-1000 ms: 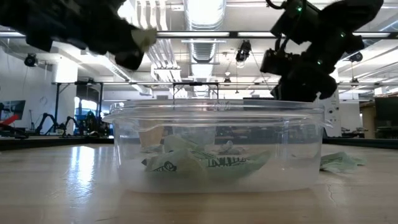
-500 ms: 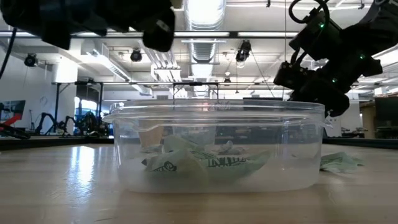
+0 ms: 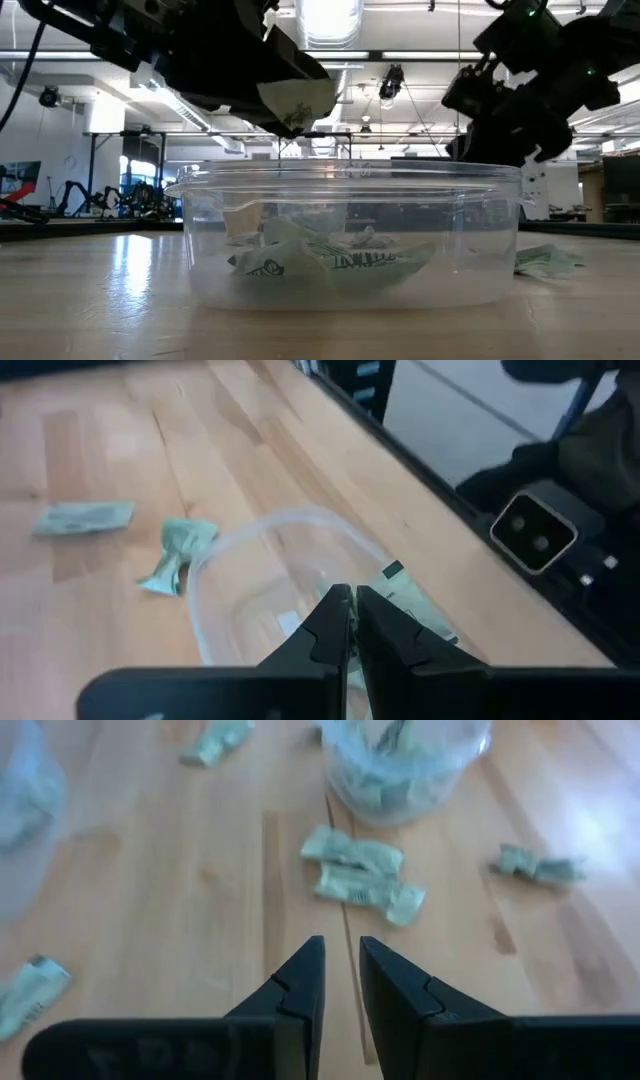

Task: Pick and place Stevia / Truvia into bins
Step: Put the white stevia packet into the bottom transparent bin, then put the white stevia packet into the top transparent bin

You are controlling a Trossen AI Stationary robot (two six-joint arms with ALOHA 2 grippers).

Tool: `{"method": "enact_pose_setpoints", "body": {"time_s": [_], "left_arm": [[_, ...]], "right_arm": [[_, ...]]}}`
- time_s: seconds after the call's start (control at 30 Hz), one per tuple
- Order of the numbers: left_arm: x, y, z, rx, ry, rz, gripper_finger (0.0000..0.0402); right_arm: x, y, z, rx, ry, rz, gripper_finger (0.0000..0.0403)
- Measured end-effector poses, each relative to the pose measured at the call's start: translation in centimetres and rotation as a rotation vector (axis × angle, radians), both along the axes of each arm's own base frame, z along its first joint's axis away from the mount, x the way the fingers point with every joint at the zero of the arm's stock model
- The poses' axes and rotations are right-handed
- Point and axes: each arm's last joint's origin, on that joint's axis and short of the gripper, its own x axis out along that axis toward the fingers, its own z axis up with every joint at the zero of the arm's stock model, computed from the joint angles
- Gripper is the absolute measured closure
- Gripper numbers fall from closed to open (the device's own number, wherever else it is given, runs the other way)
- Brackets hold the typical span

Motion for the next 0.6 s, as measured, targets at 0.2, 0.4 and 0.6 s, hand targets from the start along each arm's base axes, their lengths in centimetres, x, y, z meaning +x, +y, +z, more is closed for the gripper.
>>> {"method": "enact_pose_setpoints", "body": {"time_s": [0.2, 0.4, 0.6], "left_arm": [[0.0, 0.0, -0.1, 0.016, 0.026, 0.009, 0.04], [-0.2, 0.2, -0.5, 0.045, 0.061, 0.034, 0.0386], [-0.2, 0.3, -0.6, 0.057, 0.061, 0.054, 0.0311]], "right_arm": [[-0.3, 0.0, 1.6, -0.003, -0.075, 0.007, 0.0346], [-0.6, 0.0, 2.6, 0.001, -0.122, 0.023, 0.0346], [-0.6, 0.2, 2.6, 0.043, -0.118, 0.083, 0.0346]]}}
